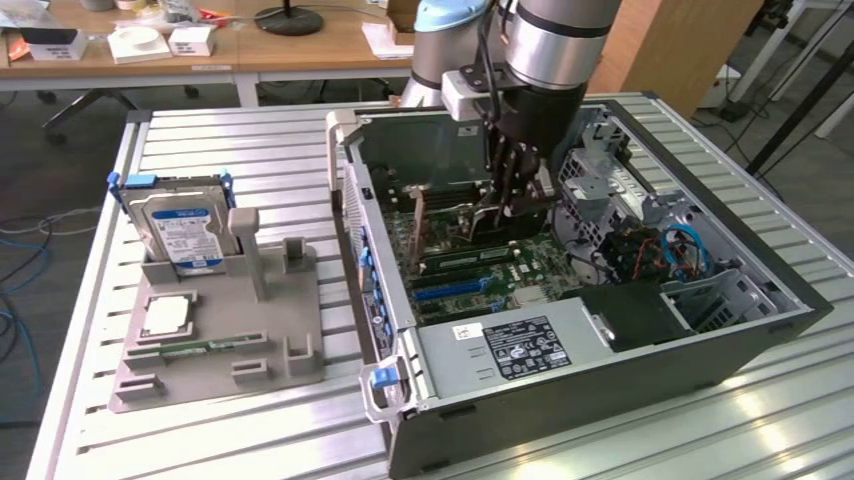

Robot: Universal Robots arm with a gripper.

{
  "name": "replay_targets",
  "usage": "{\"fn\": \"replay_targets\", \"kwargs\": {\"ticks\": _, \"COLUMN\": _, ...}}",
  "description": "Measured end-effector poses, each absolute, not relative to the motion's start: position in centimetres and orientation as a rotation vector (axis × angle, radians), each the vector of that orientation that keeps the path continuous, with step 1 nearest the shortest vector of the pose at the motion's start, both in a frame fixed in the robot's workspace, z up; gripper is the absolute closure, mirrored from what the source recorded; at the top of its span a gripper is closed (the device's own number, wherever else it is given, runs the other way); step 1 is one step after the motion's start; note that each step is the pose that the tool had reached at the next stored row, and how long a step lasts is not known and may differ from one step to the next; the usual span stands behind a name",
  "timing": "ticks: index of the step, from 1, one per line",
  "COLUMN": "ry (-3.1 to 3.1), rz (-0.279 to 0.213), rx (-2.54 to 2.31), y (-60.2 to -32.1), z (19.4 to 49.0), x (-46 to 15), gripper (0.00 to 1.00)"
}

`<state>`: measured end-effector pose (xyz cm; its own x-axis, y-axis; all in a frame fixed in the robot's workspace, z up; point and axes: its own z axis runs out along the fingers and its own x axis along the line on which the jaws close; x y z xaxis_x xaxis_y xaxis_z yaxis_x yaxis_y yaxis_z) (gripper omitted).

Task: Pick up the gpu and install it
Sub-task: 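Insert the gpu into the slot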

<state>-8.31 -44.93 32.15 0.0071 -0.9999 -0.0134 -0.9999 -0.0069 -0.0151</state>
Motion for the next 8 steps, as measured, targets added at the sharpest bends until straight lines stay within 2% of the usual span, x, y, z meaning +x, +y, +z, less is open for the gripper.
{"fn": "replay_targets", "kwargs": {"ticks": 8, "ry": 2.200, "rz": -0.002, "rx": -2.215, "y": -44.93, "z": 31.81, "x": -8.31, "gripper": 0.73}}
